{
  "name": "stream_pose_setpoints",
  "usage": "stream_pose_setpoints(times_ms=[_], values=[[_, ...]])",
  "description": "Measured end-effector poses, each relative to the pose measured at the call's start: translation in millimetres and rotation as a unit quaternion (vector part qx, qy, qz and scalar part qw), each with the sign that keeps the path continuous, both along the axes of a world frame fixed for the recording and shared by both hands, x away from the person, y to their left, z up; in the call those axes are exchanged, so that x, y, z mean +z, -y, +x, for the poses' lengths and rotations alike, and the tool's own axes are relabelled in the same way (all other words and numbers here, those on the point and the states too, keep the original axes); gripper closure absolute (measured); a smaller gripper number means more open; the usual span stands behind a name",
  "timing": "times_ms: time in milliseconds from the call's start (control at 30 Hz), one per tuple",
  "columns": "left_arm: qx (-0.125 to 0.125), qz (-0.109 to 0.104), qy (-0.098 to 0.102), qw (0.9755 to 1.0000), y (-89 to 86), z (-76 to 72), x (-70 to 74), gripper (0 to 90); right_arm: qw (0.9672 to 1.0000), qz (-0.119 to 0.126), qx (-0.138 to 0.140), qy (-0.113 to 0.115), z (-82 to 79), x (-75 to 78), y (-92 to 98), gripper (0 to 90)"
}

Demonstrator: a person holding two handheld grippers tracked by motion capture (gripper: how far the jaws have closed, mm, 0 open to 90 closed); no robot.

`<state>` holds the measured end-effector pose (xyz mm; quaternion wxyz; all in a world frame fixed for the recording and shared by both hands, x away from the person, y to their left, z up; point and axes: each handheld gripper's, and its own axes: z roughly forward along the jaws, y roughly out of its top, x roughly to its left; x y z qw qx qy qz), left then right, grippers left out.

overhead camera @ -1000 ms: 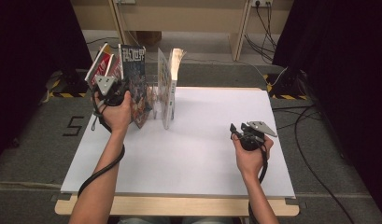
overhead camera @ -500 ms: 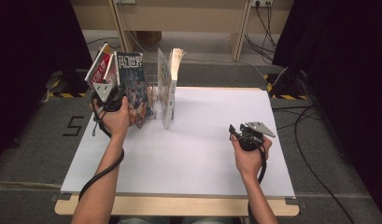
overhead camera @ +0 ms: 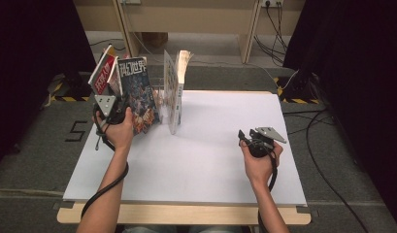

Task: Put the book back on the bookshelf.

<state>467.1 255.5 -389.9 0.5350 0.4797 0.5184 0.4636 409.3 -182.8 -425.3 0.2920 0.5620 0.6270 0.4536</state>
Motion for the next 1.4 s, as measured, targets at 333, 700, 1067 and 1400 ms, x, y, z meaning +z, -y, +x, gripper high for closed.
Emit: stream_pose_setpoints(times_ms=[333, 700, 1067, 1400], values=[[-0.007, -0.024, -0.014, 0.9996, -10.0, -9.8, -2.5, 76.9, 1.0000, 0.000, 0.002, -0.002, -0.5, 0.0, -3.0, 53.9], [-0.007, -0.038, -0.033, 0.9987, -13.2, -7.4, 2.3, 77.4, 1.0000, 0.000, 0.001, -0.004, -0.3, -0.2, -2.4, 53.8], [-0.012, -0.046, -0.031, 0.9984, -15.6, -13.5, 0.0, 76.4, 1.0000, -0.002, 0.002, -0.003, -0.1, -0.2, -2.7, 53.8], [-0.011, -0.072, -0.038, 0.9966, -22.3, -11.4, 7.6, 67.9, 1.0000, -0.003, 0.004, -0.003, 0.2, -0.2, -3.5, 53.8]])
